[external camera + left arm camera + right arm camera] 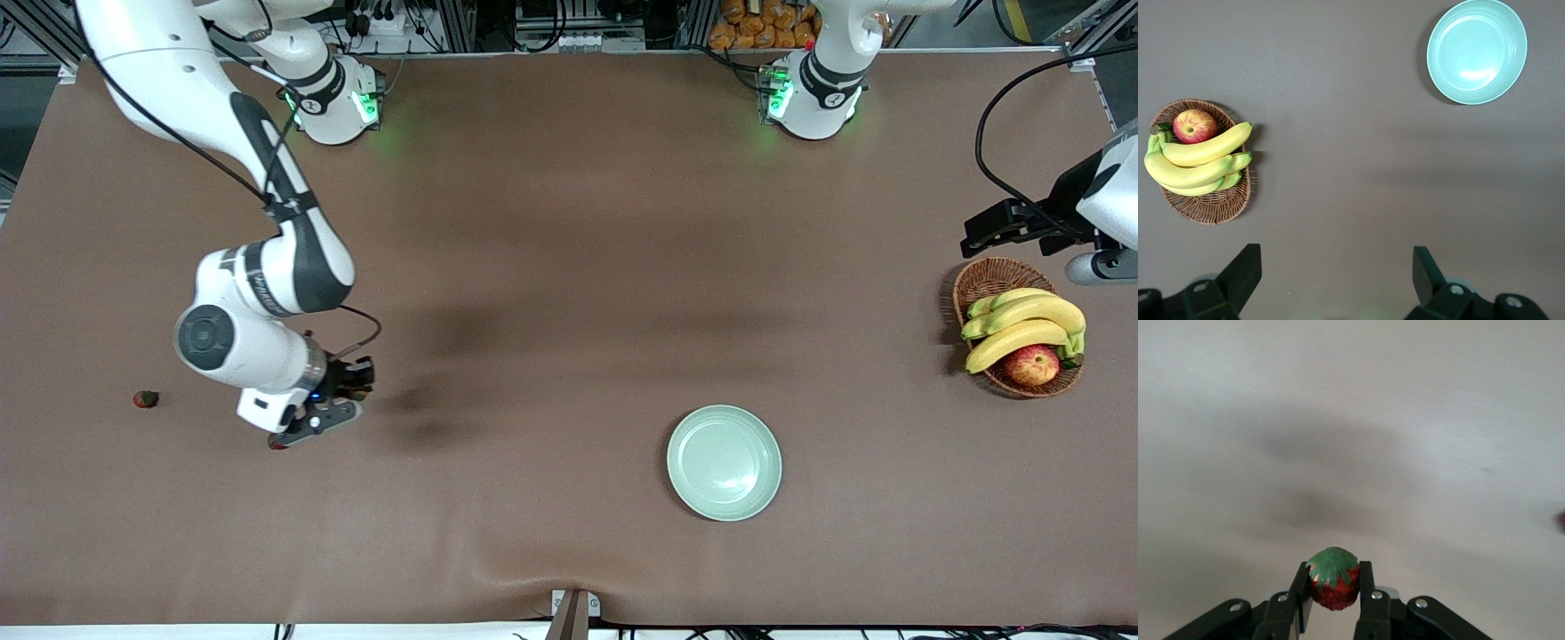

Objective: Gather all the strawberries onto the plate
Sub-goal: 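Carry the strawberry with the right gripper and set it mid-table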

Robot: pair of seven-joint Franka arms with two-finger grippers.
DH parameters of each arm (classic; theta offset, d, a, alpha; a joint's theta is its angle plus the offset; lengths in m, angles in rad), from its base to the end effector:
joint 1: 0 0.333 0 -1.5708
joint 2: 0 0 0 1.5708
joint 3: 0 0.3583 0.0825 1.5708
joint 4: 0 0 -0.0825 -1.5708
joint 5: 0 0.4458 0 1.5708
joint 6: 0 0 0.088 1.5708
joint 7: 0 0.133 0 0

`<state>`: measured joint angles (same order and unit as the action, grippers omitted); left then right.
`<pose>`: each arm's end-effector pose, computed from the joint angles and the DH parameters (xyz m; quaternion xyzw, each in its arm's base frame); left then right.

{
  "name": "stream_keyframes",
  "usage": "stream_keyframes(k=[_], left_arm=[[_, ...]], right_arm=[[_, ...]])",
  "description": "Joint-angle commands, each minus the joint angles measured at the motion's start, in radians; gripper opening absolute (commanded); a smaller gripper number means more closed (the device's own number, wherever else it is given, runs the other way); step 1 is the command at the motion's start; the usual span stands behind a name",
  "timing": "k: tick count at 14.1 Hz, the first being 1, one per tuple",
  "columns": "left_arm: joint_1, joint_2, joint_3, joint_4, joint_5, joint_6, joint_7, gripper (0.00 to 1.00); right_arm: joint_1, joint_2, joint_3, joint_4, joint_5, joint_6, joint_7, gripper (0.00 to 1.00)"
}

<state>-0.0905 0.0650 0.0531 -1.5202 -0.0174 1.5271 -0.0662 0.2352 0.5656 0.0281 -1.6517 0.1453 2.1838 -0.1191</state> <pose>0.6321 -0.0271 0.6234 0.9995 0.0143 -0.0293 0.0055 0.7236 0.2016 0.2535 -0.9870 -0.1454 0.0215 0.0648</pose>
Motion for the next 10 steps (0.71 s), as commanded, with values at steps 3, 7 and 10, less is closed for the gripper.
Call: stream_keyframes(k=[3, 7, 10], left_arm=[[-0.003, 0.022, 0.001, 0.015, -0.026, -0.004, 0.023, 1.00], [-0.006, 0.024, 0.001, 0.014, -0.026, -0.002, 0.023, 1.00], [-0.005, 0.024, 0.001, 0.014, -0.026, -0.001, 0.023, 1.00]], right_arm=[[0.159, 0.092, -0.010, 0.147, 0.088, -0.015, 0.302, 0.00], [0.304, 0.169, -0.010, 0.196, 0.095, 0.124, 0.557, 0.00], [0.419, 0.256, -0.010, 0.265, 0.094, 0.243, 0.757, 0.00]])
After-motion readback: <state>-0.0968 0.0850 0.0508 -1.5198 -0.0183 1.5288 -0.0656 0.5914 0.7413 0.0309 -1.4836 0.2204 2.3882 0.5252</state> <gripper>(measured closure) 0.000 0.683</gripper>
